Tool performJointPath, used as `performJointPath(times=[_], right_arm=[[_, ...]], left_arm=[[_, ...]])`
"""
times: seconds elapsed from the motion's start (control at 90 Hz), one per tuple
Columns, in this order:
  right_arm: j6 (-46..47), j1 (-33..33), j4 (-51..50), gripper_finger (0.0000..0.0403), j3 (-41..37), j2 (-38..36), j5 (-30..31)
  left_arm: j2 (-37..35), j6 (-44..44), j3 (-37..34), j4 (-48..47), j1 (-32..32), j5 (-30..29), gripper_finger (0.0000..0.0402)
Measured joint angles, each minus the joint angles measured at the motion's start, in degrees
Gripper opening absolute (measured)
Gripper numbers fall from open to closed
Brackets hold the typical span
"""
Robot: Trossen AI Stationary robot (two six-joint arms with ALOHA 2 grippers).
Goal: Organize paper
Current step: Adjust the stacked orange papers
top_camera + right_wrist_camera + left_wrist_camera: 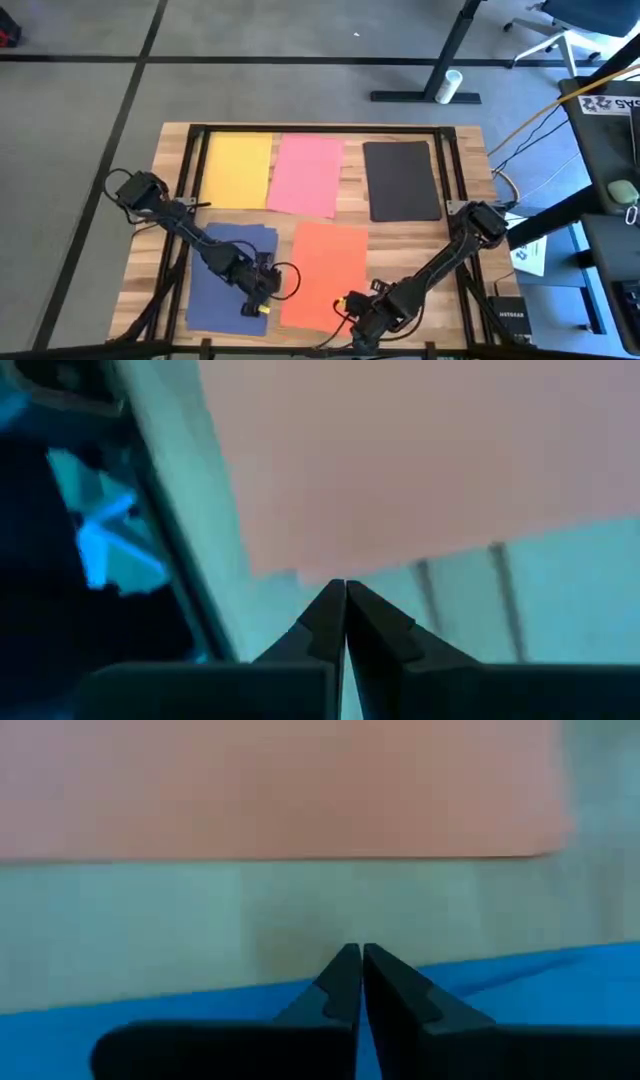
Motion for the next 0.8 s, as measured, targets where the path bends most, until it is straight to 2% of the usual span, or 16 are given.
performJointPath(times=[0.8], right_arm=[[-1.66, 0.02, 2.85, 0.0, -0.22, 5.84, -1.69]], left_arm=[[4.2, 0.15, 0.17, 7.84, -0.19, 2.39, 0.0]])
